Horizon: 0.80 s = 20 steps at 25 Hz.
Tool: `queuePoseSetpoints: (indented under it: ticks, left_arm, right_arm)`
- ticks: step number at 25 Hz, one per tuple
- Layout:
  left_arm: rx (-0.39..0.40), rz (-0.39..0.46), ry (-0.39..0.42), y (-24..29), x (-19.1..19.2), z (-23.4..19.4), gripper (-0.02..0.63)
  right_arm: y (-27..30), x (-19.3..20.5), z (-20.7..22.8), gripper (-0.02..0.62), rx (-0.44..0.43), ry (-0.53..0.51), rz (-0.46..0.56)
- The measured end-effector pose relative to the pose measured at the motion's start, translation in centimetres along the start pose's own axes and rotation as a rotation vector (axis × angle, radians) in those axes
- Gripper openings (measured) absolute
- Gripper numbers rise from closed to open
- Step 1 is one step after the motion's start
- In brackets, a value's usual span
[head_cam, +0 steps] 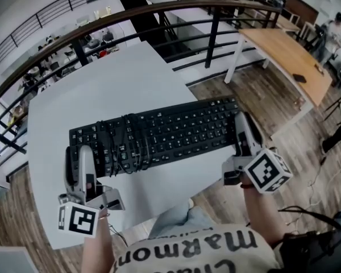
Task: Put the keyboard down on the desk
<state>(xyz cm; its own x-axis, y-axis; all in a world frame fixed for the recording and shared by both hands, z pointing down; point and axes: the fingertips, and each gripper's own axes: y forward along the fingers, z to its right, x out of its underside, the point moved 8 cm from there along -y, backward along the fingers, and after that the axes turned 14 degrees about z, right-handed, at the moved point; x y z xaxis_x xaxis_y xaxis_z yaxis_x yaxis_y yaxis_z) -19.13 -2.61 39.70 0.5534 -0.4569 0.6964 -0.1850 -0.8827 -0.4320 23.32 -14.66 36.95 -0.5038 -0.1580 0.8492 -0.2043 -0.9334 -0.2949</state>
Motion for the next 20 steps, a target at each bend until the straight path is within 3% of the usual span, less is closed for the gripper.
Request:
queuePoseSetpoints:
  ticks: [11,20]
  left_arm:
    - [0.017,-0.104,-0.029,1.9,-0.7,-0.2,0.345]
    - [0.034,-0.122,-0.035,1.9,-1.0,-0.3,0.345]
  right_arm:
    - [-1.2,-0.8,-0.9,0.132,0.1,-0.009,-0.022]
    - [-1.4,-0.5,-0.9,0.132,0.118,-0.003,-0.03]
